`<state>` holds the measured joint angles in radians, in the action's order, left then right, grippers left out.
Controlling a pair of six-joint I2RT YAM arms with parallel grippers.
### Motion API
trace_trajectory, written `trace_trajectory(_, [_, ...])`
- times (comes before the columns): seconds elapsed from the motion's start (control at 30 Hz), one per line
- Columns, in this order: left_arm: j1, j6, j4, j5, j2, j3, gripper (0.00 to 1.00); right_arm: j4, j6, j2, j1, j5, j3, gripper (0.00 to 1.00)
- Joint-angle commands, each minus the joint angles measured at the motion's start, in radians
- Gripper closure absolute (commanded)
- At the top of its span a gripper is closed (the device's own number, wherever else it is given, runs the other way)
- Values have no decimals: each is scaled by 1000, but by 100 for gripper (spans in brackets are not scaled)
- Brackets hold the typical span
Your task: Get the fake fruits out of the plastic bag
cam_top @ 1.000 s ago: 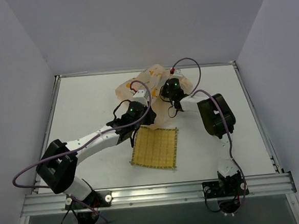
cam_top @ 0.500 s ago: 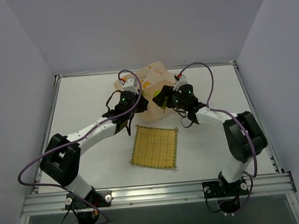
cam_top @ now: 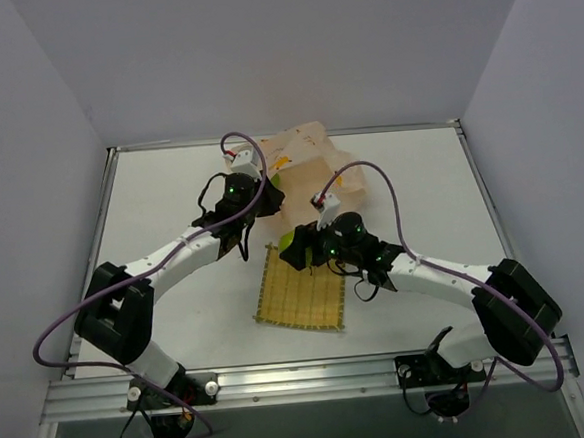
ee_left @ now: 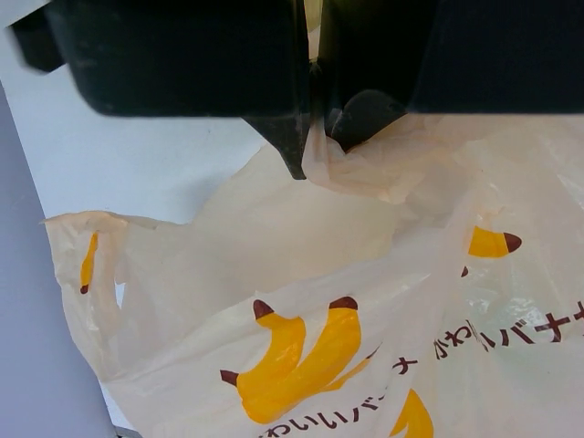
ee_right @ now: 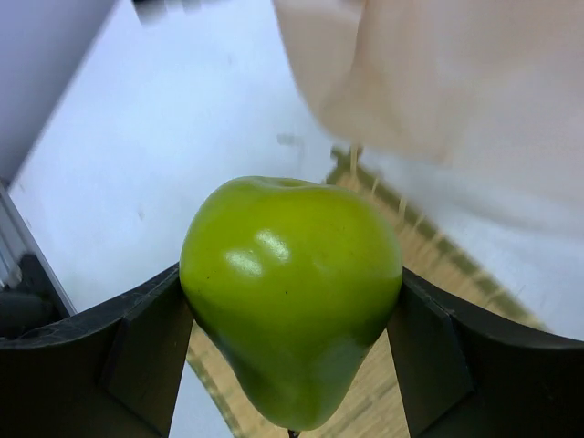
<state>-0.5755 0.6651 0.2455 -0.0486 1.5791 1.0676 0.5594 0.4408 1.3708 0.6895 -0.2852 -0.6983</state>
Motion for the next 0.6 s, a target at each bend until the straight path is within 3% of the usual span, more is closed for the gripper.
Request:
trace_trajectory(0.0, [6, 17, 41, -20, -62, 19, 98, -15, -34, 17, 90, 110, 80, 59])
trace_trajectory(0.2, [8, 28, 52, -16, -120, -47, 98, 30, -31, 86, 219, 236, 102, 57])
trace_trajectory(0.27, [8, 39, 69, -14, -140, -78, 98, 33, -25, 106, 235, 268, 99, 50])
trace_trajectory(0.33, [8, 41, 69, -13, -163, -113, 98, 21, -22, 112, 235, 277, 92, 34])
trace_trajectory(0.43, [8, 36, 48, -8, -195, -147, 98, -28, -33, 99, 237, 282, 77, 20])
trace_trajectory(0.57, [8, 36, 40, -8, -215, -164, 98, -76, -59, 24, 234, 328, 51, 22])
